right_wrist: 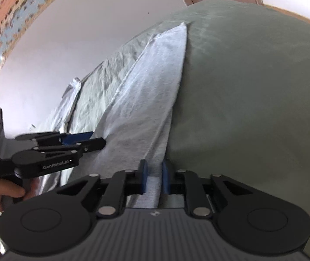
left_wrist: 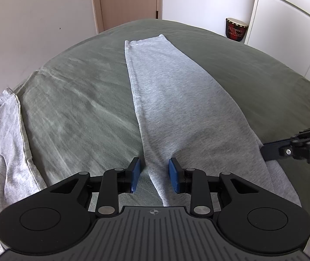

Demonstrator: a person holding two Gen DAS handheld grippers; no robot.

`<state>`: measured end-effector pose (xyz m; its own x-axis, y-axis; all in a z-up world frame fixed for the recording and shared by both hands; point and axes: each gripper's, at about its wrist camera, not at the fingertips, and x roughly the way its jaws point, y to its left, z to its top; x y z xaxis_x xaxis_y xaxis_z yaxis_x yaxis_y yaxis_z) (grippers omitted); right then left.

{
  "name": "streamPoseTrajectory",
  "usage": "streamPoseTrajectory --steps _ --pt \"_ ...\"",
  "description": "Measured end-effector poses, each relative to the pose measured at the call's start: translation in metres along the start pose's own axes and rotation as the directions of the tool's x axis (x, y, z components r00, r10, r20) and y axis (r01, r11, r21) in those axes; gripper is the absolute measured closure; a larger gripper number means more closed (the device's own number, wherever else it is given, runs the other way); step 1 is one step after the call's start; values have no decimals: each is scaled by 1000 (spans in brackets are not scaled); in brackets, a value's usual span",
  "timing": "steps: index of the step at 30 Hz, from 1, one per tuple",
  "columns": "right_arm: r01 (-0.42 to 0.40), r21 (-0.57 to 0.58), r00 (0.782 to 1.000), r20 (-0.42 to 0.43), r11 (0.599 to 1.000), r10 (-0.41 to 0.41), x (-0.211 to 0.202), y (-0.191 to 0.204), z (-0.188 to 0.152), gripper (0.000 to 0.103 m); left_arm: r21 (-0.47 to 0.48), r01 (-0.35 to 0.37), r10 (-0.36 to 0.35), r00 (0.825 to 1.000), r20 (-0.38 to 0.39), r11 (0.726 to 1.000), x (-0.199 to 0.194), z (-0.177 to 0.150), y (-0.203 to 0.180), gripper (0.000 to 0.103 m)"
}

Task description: Fold clothes

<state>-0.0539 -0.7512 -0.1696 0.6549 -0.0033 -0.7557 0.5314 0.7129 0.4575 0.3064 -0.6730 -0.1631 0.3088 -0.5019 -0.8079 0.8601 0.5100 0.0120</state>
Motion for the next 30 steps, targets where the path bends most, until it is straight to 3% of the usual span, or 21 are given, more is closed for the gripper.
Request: streamPoseTrajectory --steps 6,14,16,20,21,29,30 --pt "74 8 997 13 997 -75 -10 -1 -2 103 12 -7 8 1000 -7 1000 1 0 -1 77" --pt "78 94 996 31 992 -82 -9 -10 -12 101 -26 3 -2 1000 9 1000 2 -1 5 76" --pt "34 148 998 55 988 -43 -16 -16 -13 95 -39 12 -12 1000 16 999 -2 -1 7 72" --pt "-24 207 995 97 978 3 -35 -23 -18 61 -76 42 -42 999 7 996 -17 -6 11 58" --pt "-40 215 994 105 976 18 -41 -24 -21 58 -79 53 -53 999 6 995 -24 -11 11 57" --pt "-57 190 997 53 980 48 -43 -12 -51 59 -62 47 -50 998 -39 997 -44 -45 0 57" --pt "-51 182 998 48 982 43 -41 -9 -52 68 -67 44 -46 998 -37 997 -43 -47 -1 57"
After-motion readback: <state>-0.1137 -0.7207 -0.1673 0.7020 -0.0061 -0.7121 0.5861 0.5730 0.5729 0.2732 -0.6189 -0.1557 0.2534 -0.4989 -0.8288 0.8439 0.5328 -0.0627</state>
